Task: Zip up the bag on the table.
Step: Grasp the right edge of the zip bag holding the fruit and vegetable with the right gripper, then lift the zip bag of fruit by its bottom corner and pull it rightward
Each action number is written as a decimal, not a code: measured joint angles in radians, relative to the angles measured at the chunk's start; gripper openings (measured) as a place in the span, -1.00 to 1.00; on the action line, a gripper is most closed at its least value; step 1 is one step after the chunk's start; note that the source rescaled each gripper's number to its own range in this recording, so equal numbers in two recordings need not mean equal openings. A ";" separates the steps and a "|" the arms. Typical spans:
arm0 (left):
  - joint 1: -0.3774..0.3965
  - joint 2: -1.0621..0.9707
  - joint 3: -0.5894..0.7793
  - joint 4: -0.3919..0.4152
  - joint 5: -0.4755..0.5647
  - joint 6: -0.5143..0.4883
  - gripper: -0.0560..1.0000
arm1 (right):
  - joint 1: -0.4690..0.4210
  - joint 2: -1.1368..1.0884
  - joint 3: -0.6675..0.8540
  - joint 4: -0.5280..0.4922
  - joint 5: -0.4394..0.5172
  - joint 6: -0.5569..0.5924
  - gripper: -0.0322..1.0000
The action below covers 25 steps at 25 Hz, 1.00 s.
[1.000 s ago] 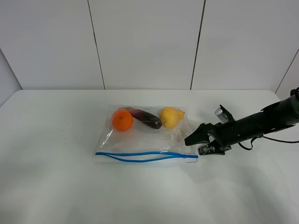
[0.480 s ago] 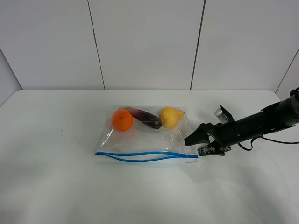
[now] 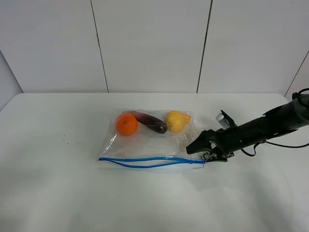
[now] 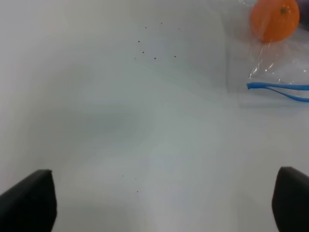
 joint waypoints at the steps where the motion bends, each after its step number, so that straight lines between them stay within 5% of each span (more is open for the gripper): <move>1: 0.000 0.000 0.000 0.000 0.000 0.000 1.00 | 0.000 0.000 0.000 0.004 -0.002 0.000 0.66; 15: 0.000 0.000 0.000 0.000 0.000 0.000 1.00 | 0.000 0.001 0.000 0.008 -0.020 0.008 -0.43; 19: 0.000 0.000 0.000 0.000 0.000 0.000 1.00 | 0.000 0.001 0.000 0.005 -0.020 0.010 -0.88; 25: 0.000 0.000 0.000 0.000 0.000 0.000 1.00 | 0.000 0.001 0.000 0.000 -0.023 0.012 -0.93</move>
